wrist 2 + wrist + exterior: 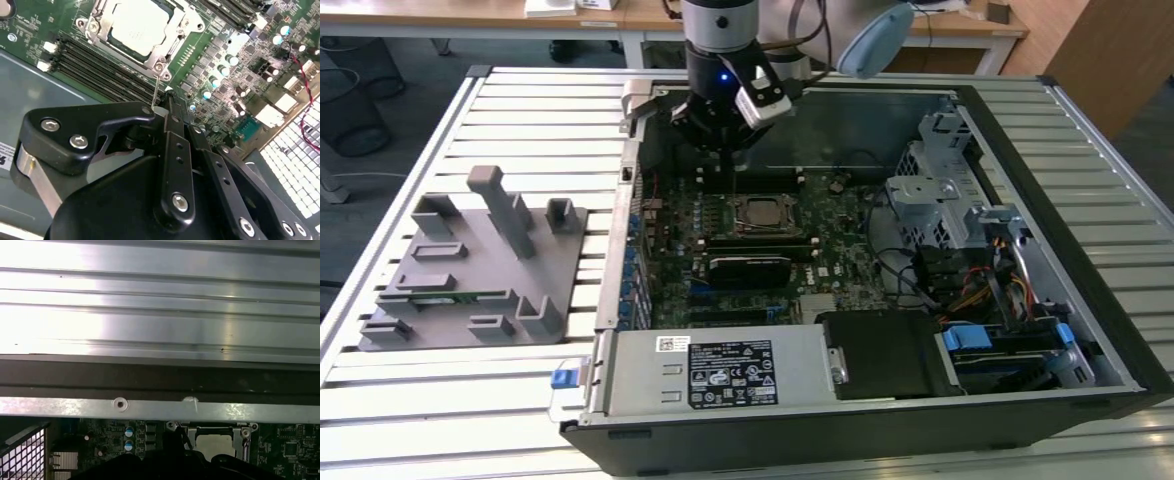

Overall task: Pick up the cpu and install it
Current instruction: 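Install the first cpu locking lever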

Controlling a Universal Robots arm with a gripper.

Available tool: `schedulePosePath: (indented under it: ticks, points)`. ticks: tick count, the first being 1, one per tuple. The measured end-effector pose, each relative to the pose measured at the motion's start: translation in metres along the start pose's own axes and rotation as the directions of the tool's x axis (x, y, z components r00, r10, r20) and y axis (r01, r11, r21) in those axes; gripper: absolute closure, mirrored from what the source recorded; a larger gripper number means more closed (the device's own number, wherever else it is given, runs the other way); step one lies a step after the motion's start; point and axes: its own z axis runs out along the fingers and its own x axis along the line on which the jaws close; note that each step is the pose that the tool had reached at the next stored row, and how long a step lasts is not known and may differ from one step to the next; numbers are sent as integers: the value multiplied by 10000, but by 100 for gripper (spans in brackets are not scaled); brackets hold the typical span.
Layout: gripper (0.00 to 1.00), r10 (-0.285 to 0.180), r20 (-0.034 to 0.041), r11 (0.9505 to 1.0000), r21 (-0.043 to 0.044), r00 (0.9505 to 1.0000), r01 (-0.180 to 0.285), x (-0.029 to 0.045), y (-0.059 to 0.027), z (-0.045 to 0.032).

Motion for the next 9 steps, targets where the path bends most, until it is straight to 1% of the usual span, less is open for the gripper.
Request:
schedulePosePath:
  ticks: [2,6,9]
  points:
    - [89,1,-8,10000,0,10000,-1,-44,-1,2]
    - [89,0,-46,10000,-1,10000,0,-148,-3,9]
    - [89,-2,-52,10000,-6,10000,2,-207,-4,15]
